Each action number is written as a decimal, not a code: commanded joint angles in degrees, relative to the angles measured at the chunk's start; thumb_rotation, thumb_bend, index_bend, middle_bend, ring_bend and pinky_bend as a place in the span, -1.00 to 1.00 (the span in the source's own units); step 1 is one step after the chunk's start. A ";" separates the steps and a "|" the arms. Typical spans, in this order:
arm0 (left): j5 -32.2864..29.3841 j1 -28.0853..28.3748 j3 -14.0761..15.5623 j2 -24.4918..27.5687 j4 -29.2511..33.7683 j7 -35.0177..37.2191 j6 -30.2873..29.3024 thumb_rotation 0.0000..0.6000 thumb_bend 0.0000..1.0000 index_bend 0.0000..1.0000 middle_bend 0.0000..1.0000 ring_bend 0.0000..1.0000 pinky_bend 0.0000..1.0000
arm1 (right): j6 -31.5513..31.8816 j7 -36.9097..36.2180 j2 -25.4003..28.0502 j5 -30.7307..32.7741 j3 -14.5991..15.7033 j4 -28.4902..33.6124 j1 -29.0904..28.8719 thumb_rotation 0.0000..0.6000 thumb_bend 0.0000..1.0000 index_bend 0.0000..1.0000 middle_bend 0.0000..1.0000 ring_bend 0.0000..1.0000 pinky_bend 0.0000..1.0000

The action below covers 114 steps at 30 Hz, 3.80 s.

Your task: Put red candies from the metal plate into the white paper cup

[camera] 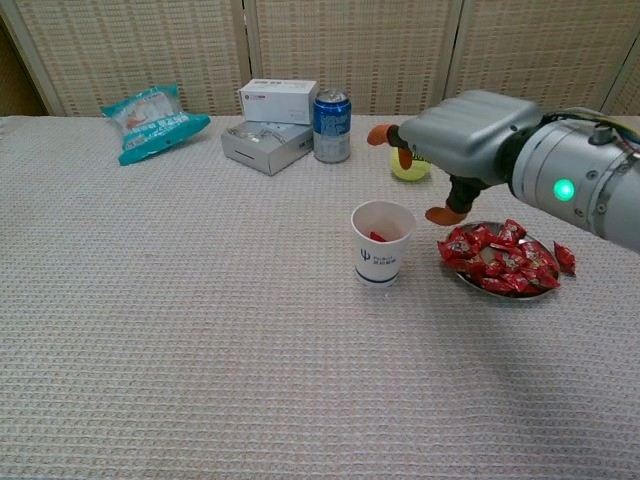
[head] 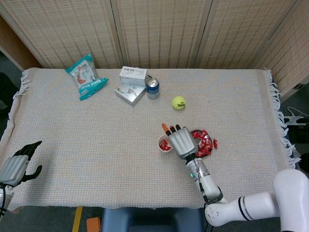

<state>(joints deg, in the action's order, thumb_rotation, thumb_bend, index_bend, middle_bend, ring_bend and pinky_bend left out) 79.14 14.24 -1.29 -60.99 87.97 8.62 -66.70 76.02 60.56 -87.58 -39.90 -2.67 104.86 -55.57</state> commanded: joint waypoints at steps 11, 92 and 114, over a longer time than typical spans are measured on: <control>-0.52 0.20 0.03 -0.31 0.31 -1.35 0.46 1.00 -0.12 -1.00 -0.81 -0.83 -0.62 | -6.97 -0.61 3.23 2.04 7.00 -5.70 4.67 1.00 -0.52 -1.00 -0.57 -0.47 0.11; -0.58 0.45 -0.10 -0.13 -0.48 0.51 1.07 1.00 -0.11 -1.00 -0.80 -0.82 -0.61 | -10.54 8.46 -7.18 2.37 6.25 -19.91 7.31 1.00 -0.25 0.37 0.37 0.21 0.75; -0.77 0.40 -0.19 -0.19 -0.44 0.28 0.97 1.00 -0.11 -1.00 -0.80 -0.82 -0.61 | -7.06 1.59 -1.31 -5.95 3.41 -13.29 9.84 1.00 -0.24 0.63 0.49 0.25 0.77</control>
<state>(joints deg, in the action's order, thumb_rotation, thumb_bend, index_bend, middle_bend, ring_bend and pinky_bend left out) 78.37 14.65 -1.48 -61.17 87.53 8.90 -65.73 68.65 62.48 -89.29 -45.45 1.00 91.13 -45.90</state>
